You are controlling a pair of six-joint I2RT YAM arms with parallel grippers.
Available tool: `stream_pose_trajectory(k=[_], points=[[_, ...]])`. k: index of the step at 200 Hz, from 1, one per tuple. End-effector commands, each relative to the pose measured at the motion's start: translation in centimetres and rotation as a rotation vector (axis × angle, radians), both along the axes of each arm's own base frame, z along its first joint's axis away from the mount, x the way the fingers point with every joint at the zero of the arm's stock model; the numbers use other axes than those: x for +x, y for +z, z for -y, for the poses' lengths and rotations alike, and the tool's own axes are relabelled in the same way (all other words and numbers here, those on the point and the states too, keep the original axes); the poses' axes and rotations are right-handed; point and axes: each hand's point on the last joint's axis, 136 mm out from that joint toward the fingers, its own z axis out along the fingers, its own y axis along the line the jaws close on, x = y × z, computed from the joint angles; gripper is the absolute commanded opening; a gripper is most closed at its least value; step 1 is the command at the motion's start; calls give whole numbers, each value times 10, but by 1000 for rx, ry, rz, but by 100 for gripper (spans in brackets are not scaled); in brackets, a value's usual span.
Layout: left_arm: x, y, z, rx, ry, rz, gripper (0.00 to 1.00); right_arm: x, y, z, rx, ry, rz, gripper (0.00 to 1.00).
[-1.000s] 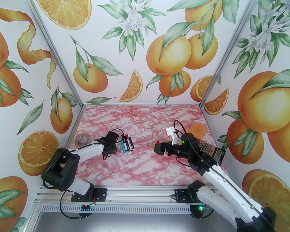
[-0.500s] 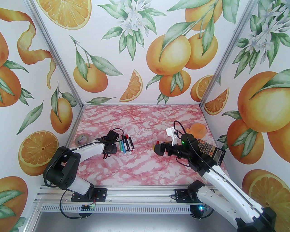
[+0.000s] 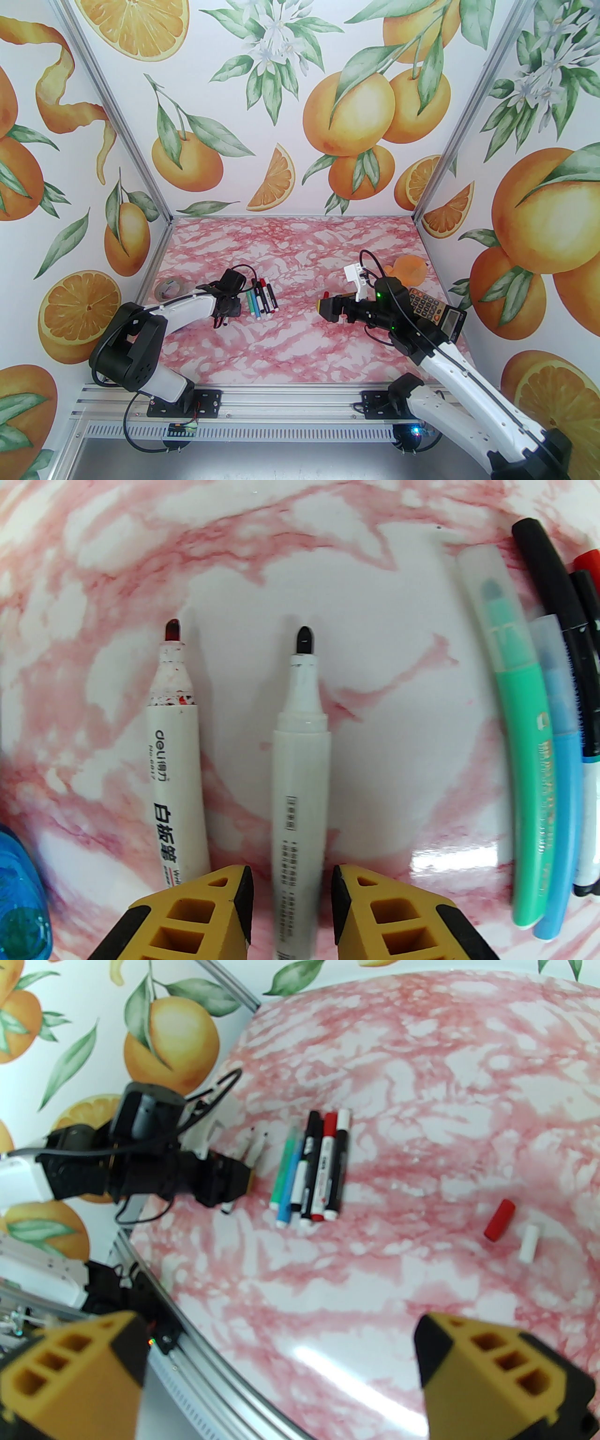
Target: Open the pen caps
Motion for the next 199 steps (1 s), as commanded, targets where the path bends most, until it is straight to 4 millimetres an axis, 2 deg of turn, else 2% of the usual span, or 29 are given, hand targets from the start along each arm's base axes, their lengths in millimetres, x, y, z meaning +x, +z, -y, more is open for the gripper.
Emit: stream_pose_trajectory(k=[1,39,77,159,199], points=[[10,31,18,-93,-10,61,36,0,-1,1,-17,-2,15,100],[5,47,42,-209,-5,66,39,-2,-1,1,-22,5,22,100],[6,47,60,-299,14,54,44,2,-2,3,-24,-14,30,100],[18,30,70,-355,28,40,44,13,4,6,-33,-65,40,100],[23,23,68,-338,31,29,44,14,4,7,-35,-70,40,100]])
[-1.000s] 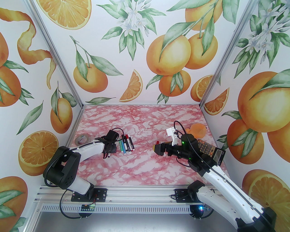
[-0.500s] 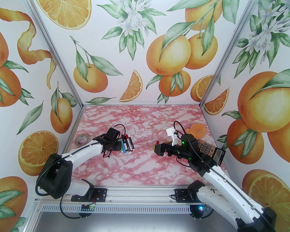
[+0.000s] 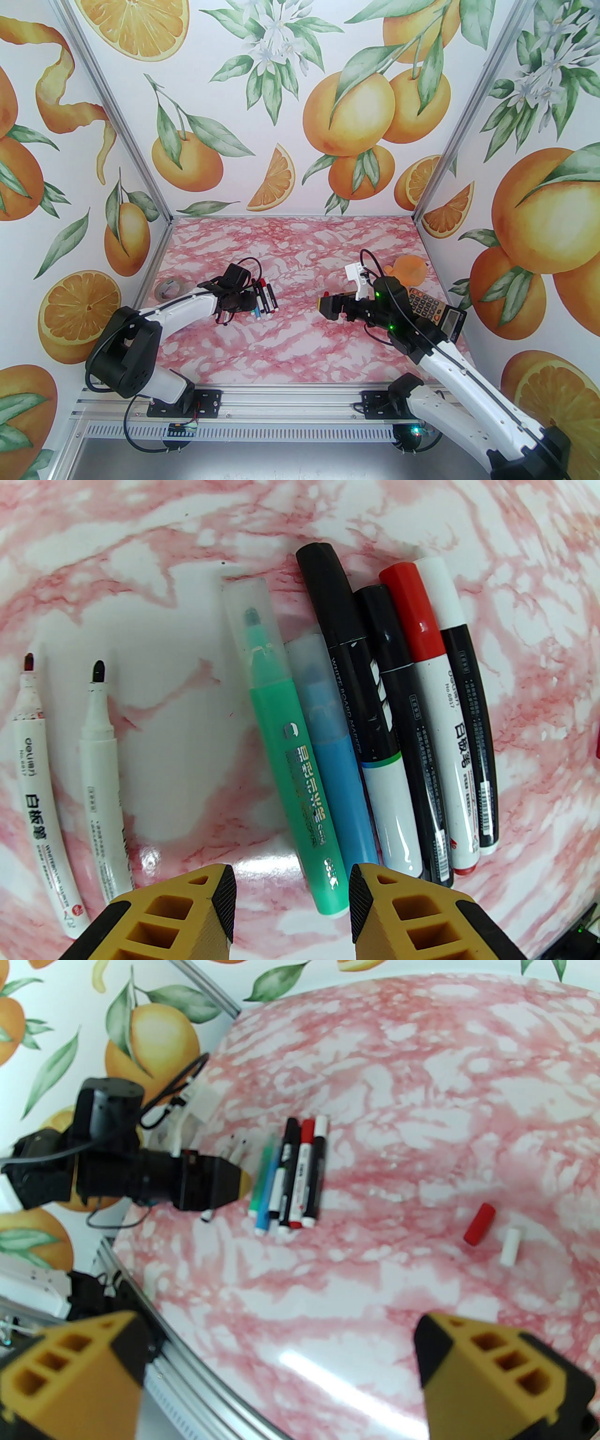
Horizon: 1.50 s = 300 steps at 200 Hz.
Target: Open the pen caps
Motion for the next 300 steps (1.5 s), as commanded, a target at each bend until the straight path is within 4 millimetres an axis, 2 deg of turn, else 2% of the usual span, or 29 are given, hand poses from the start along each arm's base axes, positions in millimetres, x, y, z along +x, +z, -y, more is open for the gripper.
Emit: stream_pose_trajectory(k=[1,70,110,145,256,279,300], points=[[16,7,6,-29,10,32,44,4,9,0,2,-18,28,100],[15,-12,4,-13,11,-8,42,4,8,0,-11,-9,29,100],[13,-15,-7,59,14,-27,33,5,6,-1,-5,-8,24,100],[13,-17,-20,142,10,-47,30,6,3,-2,-10,-7,18,100],[10,-42,-28,263,-52,-178,21,7,1,-1,-16,-10,12,100],[10,-38,-27,252,-46,-168,19,6,3,-1,-14,-11,15,100],[14,-19,-21,209,-38,-109,18,5,2,-1,-11,-9,10,100]])
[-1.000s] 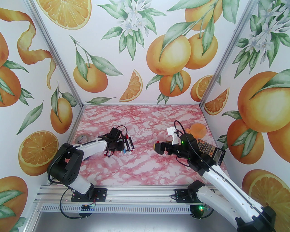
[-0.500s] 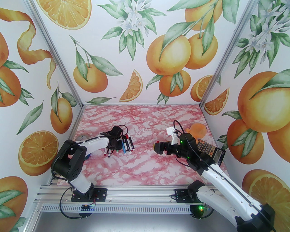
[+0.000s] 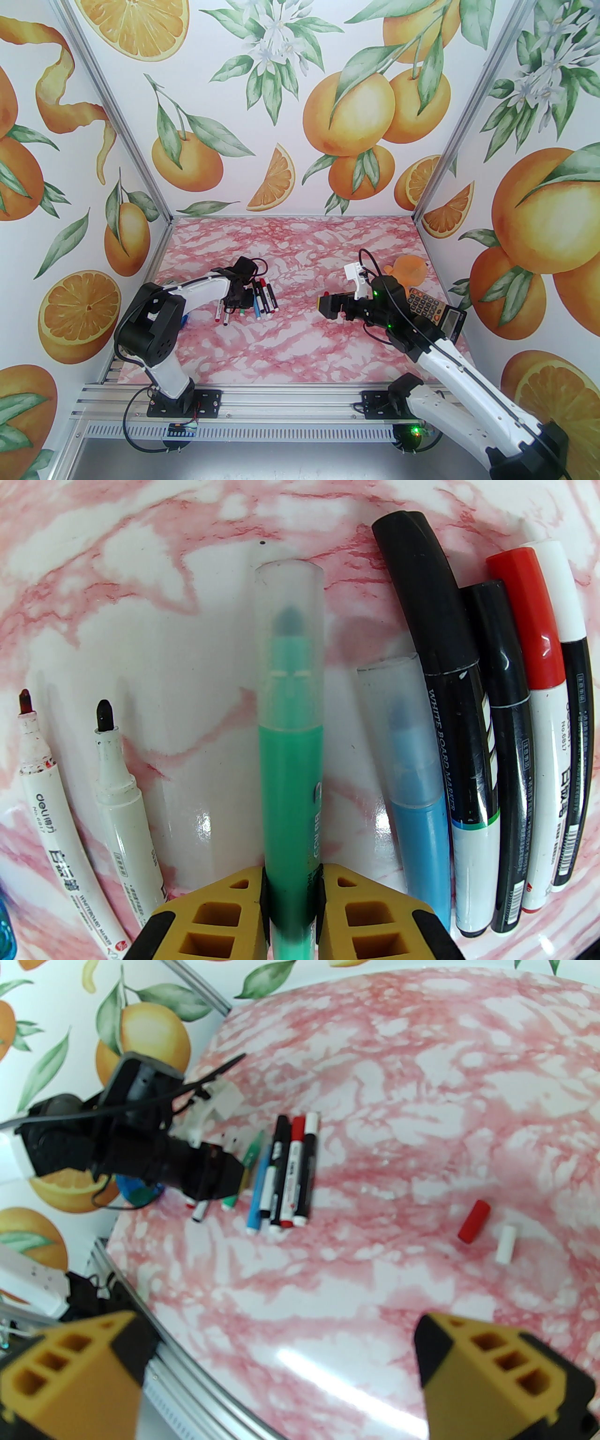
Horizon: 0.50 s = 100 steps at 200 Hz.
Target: Open the pen caps
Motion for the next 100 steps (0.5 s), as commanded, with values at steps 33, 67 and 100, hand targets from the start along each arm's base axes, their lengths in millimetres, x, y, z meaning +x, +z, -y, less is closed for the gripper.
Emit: stream_pose_trajectory(k=[33,67,100], points=[[5,45,3,-91,7,169,18,2,11,-5,40,-1,13,100],[-7,75,28,-260,-98,228,18,11,9,0,57,-88,-60,97],[-26,111,76,-551,-278,313,17,24,20,2,125,-180,-88,92]])
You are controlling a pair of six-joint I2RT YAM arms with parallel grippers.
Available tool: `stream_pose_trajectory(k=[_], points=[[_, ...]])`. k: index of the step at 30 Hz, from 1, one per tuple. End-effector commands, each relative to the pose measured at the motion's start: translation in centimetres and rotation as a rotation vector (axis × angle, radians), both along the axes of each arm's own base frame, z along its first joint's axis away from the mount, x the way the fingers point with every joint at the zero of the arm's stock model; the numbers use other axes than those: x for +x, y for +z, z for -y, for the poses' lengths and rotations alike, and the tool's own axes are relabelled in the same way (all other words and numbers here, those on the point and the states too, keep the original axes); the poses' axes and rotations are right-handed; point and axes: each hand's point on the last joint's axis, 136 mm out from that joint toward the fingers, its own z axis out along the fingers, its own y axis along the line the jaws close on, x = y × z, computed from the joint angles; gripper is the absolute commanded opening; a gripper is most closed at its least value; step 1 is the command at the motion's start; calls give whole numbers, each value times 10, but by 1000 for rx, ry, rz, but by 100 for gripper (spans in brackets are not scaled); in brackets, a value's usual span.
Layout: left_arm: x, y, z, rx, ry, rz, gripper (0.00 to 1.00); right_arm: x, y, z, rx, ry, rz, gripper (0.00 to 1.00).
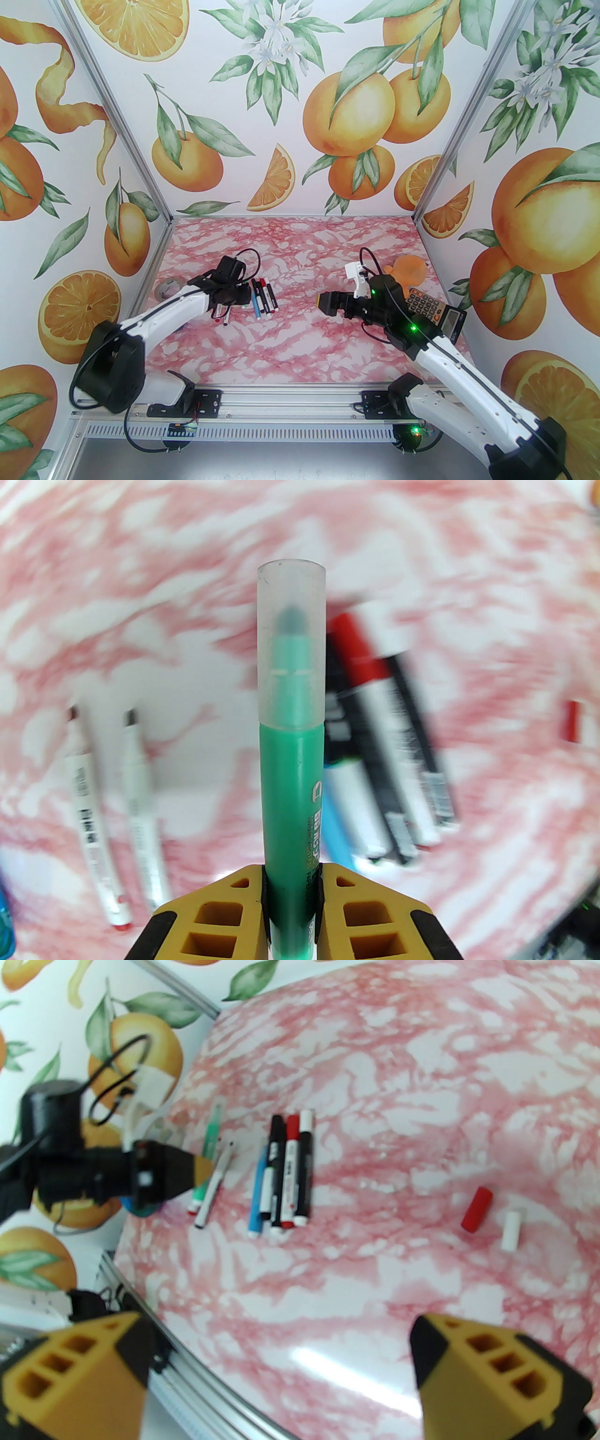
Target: Open the pen caps
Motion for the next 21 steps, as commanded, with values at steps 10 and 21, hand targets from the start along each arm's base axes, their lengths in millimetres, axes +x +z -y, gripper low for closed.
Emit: stream_pose_trajectory(k=[10,21], points=[[-39,65,87,-460,-363,145,15,30,39,-10,137,-112,4,84],[-75,95,164,-601,-614,117,14,45,35,-40,87,-53,-16,73]])
